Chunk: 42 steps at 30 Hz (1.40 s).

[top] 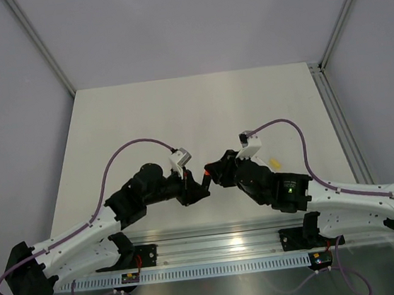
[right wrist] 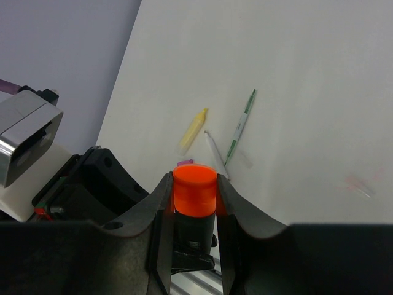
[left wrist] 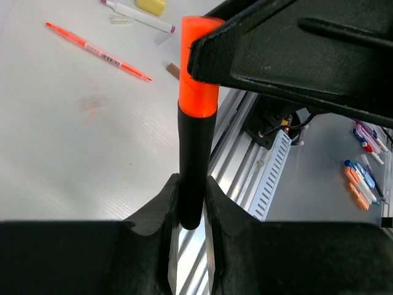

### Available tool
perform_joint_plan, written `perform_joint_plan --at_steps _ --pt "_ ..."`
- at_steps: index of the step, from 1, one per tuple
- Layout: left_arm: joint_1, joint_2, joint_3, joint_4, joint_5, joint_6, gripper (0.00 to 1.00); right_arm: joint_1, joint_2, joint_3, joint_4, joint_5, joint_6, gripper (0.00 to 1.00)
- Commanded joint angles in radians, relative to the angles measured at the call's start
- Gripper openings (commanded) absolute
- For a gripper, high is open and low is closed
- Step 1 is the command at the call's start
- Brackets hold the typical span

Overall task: Insert the pens into the pen caps
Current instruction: Insert the pen cap onto the pen, then place the pen at the center of the board.

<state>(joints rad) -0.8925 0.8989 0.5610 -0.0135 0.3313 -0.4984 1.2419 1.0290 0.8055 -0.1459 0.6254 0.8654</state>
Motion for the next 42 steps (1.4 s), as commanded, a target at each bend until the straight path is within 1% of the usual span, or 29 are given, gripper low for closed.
perform_joint_plan --at_steps 1,6,10,13,16,17,21,24,25,26,27,29,30,33,37,42 --pt "0.032 -0.034 0.166 0.412 -0.104 -0.028 0.00 0.090 0.022 -0.069 -0.132 -0.325 0.043 0.00" --pt "0.032 -0.066 0.185 0.383 -0.136 -0.011 0.00 0.103 -0.001 -0.091 -0.124 -0.363 0.063 0.00" --pt "0.032 -0.031 0.224 0.388 -0.149 0.001 0.00 0.168 0.100 -0.082 -0.095 -0.369 0.093 0.00" --pt "0.033 -0.023 0.250 0.383 -0.163 0.009 0.00 0.211 0.135 -0.059 -0.110 -0.303 0.116 0.00" --pt "0.033 -0.025 0.269 0.366 -0.161 0.017 0.00 0.214 0.090 -0.066 -0.115 -0.241 0.130 0.00" --pt "0.032 -0.025 0.267 0.359 -0.153 0.005 0.00 0.214 0.079 -0.065 -0.136 -0.196 0.138 0.00" --pt "0.030 -0.052 0.179 0.380 -0.135 -0.035 0.00 0.211 0.016 -0.040 -0.172 -0.086 0.126 0.00" --pt "0.030 -0.060 0.134 0.376 -0.123 -0.058 0.00 0.180 0.012 0.032 -0.196 -0.061 0.080 0.00" --pt "0.029 -0.061 0.104 0.382 -0.115 -0.068 0.00 0.169 0.022 0.052 -0.207 -0.065 0.064 0.03" --pt "0.029 -0.064 0.088 0.392 -0.109 -0.084 0.00 0.151 0.032 0.073 -0.224 -0.067 0.032 0.21" --pt "0.029 -0.066 0.077 0.394 -0.103 -0.089 0.00 0.145 0.048 0.116 -0.234 -0.058 0.018 0.28" --pt "0.024 -0.064 0.050 0.402 -0.095 -0.103 0.00 0.130 0.049 0.149 -0.248 -0.029 -0.018 0.41" --pt "0.024 -0.063 0.043 0.405 -0.084 -0.109 0.00 0.120 0.046 0.171 -0.244 -0.027 -0.034 0.43" --pt "0.018 -0.057 0.010 0.454 -0.054 -0.152 0.00 0.076 0.026 0.204 -0.235 -0.029 -0.081 0.43" --pt "-0.005 -0.048 0.008 0.457 -0.058 -0.152 0.00 0.037 0.017 0.238 -0.274 -0.027 -0.108 0.46" --pt "-0.017 -0.037 -0.006 0.477 -0.057 -0.160 0.00 0.011 0.025 0.264 -0.282 -0.032 -0.140 0.46"
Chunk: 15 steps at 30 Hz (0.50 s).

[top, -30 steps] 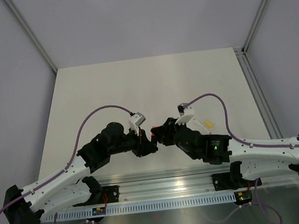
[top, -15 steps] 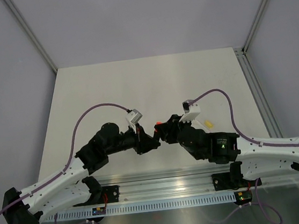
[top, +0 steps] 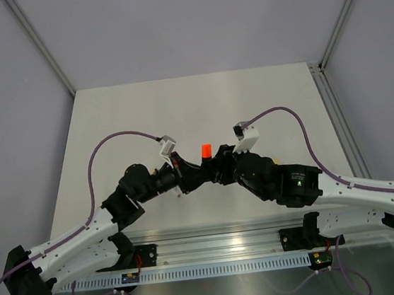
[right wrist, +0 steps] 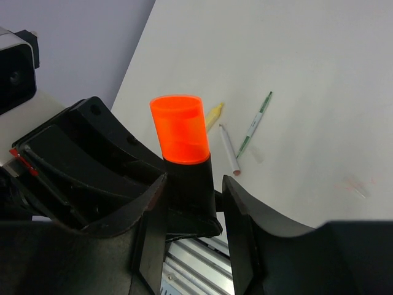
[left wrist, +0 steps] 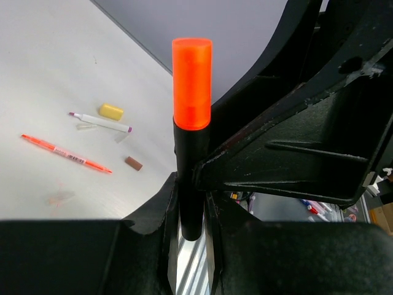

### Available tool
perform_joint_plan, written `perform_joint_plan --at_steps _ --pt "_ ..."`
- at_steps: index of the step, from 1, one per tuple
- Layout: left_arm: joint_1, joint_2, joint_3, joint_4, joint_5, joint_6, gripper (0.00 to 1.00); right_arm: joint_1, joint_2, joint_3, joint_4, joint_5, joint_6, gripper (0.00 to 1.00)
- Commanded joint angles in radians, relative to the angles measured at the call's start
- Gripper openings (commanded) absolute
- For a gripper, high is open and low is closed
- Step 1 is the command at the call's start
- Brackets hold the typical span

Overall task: Insert the pens into the pen caps
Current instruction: Place the pen at the center of the board.

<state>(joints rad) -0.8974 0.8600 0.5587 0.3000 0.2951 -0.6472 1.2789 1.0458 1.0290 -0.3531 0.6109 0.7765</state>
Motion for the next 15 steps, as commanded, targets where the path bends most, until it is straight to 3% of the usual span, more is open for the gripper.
perform_joint_plan --at_steps 1,6,12,15 --pt "-0.014 0.005 -0.003 0.165 -0.020 -0.012 0.00 -0.030 0.014 0.046 -0.079 -0.020 -0.054 0.46" --pt "-0.031 0.010 -0.010 0.166 -0.033 -0.008 0.00 -0.044 0.082 0.106 -0.098 -0.008 -0.086 0.45" --pt "-0.035 -0.006 -0.031 0.146 -0.065 -0.005 0.00 -0.055 0.166 0.184 -0.153 0.069 -0.109 0.28" --pt "-0.035 -0.025 -0.034 0.117 -0.094 0.009 0.00 -0.067 0.198 0.197 -0.156 0.084 -0.118 0.14"
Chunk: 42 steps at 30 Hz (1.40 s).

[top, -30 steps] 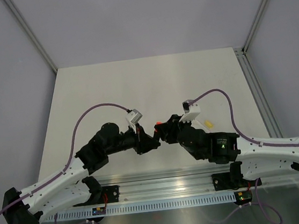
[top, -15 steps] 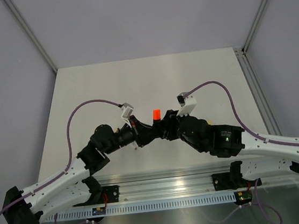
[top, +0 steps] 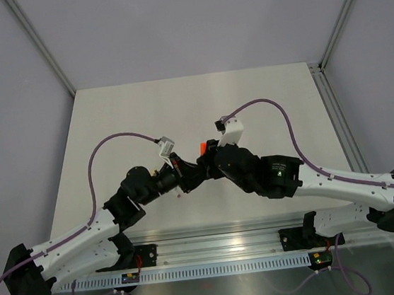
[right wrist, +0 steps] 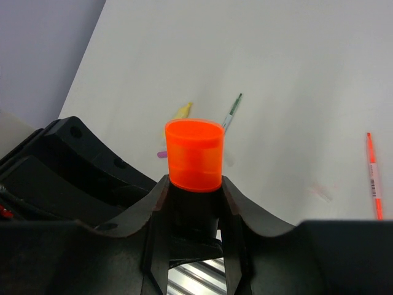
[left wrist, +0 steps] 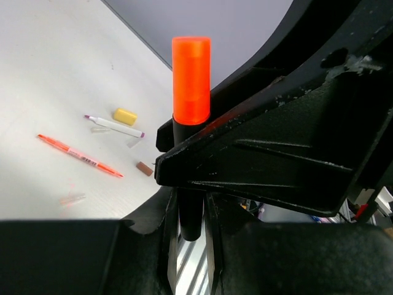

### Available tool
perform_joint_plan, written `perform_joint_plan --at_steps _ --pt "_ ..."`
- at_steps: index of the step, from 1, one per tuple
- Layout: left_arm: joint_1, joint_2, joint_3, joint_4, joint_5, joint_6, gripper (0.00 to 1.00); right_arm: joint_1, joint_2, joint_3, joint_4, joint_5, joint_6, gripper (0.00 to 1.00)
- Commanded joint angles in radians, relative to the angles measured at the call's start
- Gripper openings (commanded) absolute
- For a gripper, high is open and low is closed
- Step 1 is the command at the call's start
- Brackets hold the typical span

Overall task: Insert the pens into the pen caps
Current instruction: Place the pen at the center of the board.

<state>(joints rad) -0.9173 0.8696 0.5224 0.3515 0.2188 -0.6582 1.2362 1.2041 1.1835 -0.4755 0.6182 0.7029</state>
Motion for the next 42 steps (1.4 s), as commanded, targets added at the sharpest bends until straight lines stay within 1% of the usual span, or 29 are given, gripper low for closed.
perform_joint_plan --at_steps 1,2,3,5,6,7,9,11,12,13,16,17,19,20,21,23,24,26,30,32,37,42 --pt "-0.015 -0.041 -0.002 0.054 -0.025 0.022 0.00 -0.033 0.048 0.045 -0.032 0.063 -0.054 0.13" --pt "-0.015 -0.049 -0.010 0.046 -0.045 0.026 0.00 -0.046 0.058 0.045 -0.032 0.055 -0.060 0.12" --pt "-0.015 -0.066 -0.009 0.005 -0.056 0.034 0.11 -0.081 0.061 0.042 -0.026 0.042 -0.068 0.09" --pt "-0.015 -0.087 0.005 -0.063 -0.100 0.072 0.33 -0.138 0.063 0.021 0.009 -0.037 -0.089 0.07" --pt "-0.015 -0.121 0.007 -0.101 -0.111 0.084 0.46 -0.199 0.063 0.010 0.029 -0.070 -0.097 0.07" --pt "-0.015 -0.141 0.005 -0.168 -0.130 0.101 0.70 -0.230 0.064 0.002 0.063 -0.137 -0.117 0.06" --pt "-0.017 -0.185 -0.019 -0.224 -0.185 0.108 0.83 -0.282 0.084 -0.012 0.090 -0.188 -0.137 0.06" --pt "-0.015 -0.251 -0.041 -0.299 -0.216 0.112 0.91 -0.354 0.129 -0.015 0.126 -0.253 -0.164 0.06" --pt "-0.015 -0.270 -0.057 -0.328 -0.263 0.115 0.92 -0.378 0.146 -0.015 0.135 -0.274 -0.172 0.06" --pt "-0.015 -0.303 -0.067 -0.377 -0.274 0.114 0.93 -0.423 0.166 -0.013 0.158 -0.309 -0.187 0.06" --pt "-0.015 -0.366 -0.113 -0.430 -0.315 0.092 0.95 -0.475 0.265 0.007 0.175 -0.362 -0.216 0.06" --pt "-0.015 -0.377 -0.122 -0.439 -0.326 0.089 0.95 -0.503 0.325 0.031 0.173 -0.368 -0.224 0.06" --pt "-0.015 -0.392 -0.137 -0.482 -0.375 0.071 0.96 -0.533 0.388 0.062 0.166 -0.402 -0.236 0.06" --pt "-0.015 -0.402 -0.139 -0.503 -0.433 0.060 0.96 -0.562 0.449 0.097 0.163 -0.420 -0.238 0.05" --pt "-0.015 -0.405 -0.142 -0.543 -0.462 0.048 0.96 -0.575 0.478 0.114 0.155 -0.440 -0.240 0.06" --pt "-0.015 -0.415 -0.153 -0.566 -0.543 0.026 0.97 -0.596 0.558 0.169 0.141 -0.459 -0.253 0.05" --pt "-0.015 -0.419 -0.157 -0.578 -0.564 0.020 0.99 -0.603 0.583 0.188 0.126 -0.456 -0.258 0.06" --pt "-0.015 -0.422 -0.163 -0.585 -0.593 0.023 0.99 -0.621 0.656 0.247 0.109 -0.474 -0.267 0.05" --pt "-0.015 -0.405 -0.183 -0.550 -0.581 0.028 0.99 -0.655 0.758 0.358 0.019 -0.491 -0.286 0.04" --pt "-0.015 -0.385 -0.182 -0.545 -0.579 0.029 0.99 -0.667 0.802 0.405 0.003 -0.502 -0.289 0.04" --pt "-0.015 -0.354 -0.199 -0.523 -0.584 0.012 0.99 -0.675 0.871 0.461 -0.049 -0.521 -0.283 0.06" --pt "-0.015 -0.369 -0.202 -0.513 -0.587 0.012 0.99 -0.675 0.927 0.522 -0.121 -0.520 -0.281 0.10"
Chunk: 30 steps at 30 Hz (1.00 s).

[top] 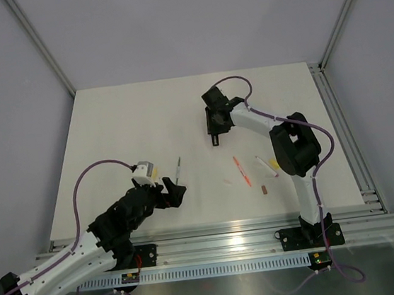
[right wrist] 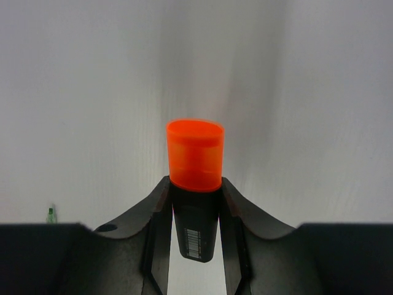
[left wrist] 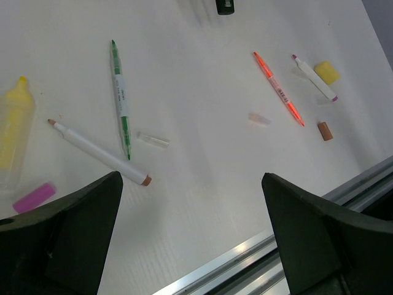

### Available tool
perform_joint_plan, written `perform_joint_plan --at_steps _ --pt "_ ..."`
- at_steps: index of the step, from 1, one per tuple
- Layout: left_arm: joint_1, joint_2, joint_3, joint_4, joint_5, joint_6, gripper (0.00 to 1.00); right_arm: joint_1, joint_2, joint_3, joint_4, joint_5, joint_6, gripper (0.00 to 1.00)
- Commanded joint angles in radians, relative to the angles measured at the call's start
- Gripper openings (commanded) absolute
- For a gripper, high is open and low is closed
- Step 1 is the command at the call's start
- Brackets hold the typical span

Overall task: Insert the pens into the pen caps
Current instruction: Place the pen at the center of the board.

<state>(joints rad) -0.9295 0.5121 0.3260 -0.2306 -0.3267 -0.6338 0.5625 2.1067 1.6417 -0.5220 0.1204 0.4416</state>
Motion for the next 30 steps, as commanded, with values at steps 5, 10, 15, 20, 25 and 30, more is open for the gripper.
perform_joint_plan --at_steps 5,10,15,20,25,30 --pt "-0.003 -0.023 0.008 0.060 -0.043 0.009 0.99 -0.003 0.045 0.090 -0.095 -0.011 -0.015 0.18" --pt "-0.003 -0.027 0.015 0.047 -0.037 0.011 0.99 -0.010 0.068 0.096 -0.105 0.015 -0.008 0.31" --pt "-0.003 -0.079 0.047 -0.016 -0.034 0.017 0.99 -0.018 0.088 0.144 -0.148 0.038 -0.020 0.41" --pt "-0.003 -0.158 0.079 -0.099 -0.048 0.020 0.99 -0.026 0.088 0.156 -0.164 0.038 -0.029 0.44" --pt "-0.003 -0.187 0.094 -0.127 -0.034 0.008 0.99 -0.030 0.063 0.196 -0.205 0.074 -0.055 0.59" --pt "-0.003 -0.198 0.163 -0.151 0.017 0.006 0.99 -0.001 -0.120 0.060 -0.090 0.003 -0.060 0.59"
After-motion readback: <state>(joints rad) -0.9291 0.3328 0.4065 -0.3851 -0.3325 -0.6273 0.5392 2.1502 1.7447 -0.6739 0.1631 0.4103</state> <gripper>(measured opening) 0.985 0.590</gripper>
